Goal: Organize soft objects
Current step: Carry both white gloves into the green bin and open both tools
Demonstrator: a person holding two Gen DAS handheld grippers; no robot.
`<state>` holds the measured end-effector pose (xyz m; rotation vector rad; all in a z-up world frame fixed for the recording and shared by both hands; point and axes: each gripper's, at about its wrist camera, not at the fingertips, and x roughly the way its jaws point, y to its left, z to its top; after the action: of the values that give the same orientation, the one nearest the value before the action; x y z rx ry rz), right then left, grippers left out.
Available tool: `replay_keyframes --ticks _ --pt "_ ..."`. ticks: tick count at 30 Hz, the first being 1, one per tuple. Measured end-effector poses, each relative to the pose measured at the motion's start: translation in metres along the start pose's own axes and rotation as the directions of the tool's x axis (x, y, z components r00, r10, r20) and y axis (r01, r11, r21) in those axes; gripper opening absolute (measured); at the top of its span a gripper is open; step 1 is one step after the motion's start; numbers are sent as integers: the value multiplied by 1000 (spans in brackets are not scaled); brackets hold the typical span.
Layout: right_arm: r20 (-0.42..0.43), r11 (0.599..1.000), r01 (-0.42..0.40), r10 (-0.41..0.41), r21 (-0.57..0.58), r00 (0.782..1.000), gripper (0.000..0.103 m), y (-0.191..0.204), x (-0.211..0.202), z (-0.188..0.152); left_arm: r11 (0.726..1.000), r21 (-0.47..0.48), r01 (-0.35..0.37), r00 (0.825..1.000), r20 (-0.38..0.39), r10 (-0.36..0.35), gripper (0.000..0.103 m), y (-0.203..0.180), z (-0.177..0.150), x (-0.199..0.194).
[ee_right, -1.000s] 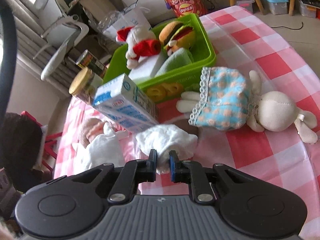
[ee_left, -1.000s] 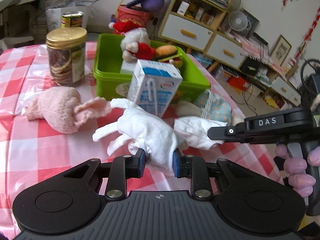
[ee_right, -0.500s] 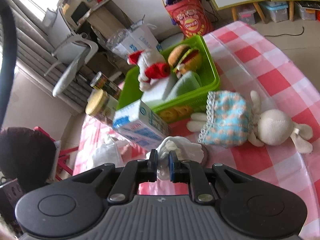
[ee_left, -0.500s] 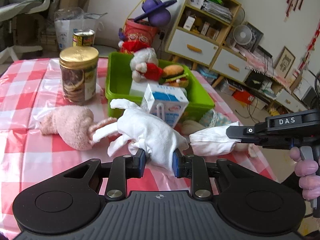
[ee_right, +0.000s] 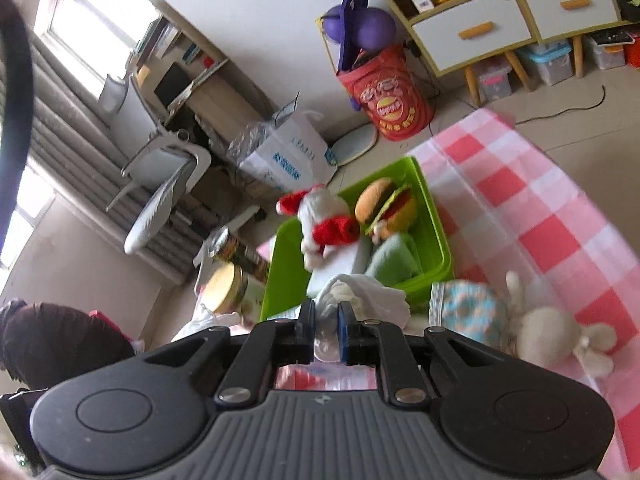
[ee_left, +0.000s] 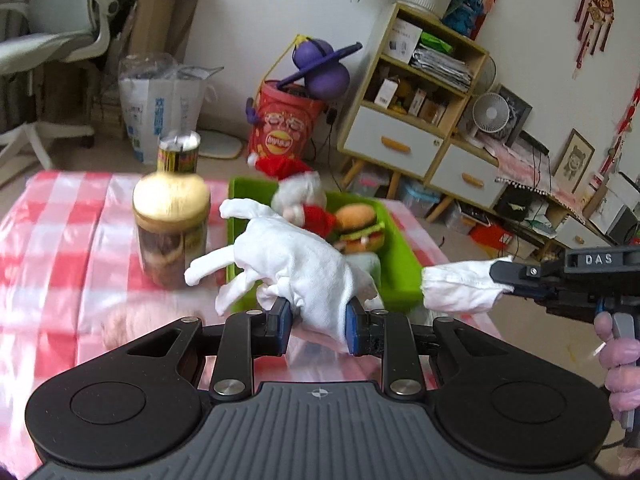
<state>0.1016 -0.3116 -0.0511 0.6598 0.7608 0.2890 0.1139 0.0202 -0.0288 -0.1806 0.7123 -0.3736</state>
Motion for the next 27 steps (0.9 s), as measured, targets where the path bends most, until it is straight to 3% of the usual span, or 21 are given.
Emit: replay_keyframes --ticks 6,16,22,27 --pt "39 999 -5 3 40 999 0 -4 14 20 998 53 -30 999 -20 31 26 -4 35 30" --pt "49 997 9 -13 71 999 0 -19 51 34 976 197 -94 985 -121 119 27 1 61 99" --pt "61 997 11 -16 80 998 0 -29 65 37 946 306 -107 970 -176 166 28 2 69 131" --pt "65 996 26 -32 80 997 0 -35 72 37 882 458 -112 937 -248 248 28 -7 65 155"
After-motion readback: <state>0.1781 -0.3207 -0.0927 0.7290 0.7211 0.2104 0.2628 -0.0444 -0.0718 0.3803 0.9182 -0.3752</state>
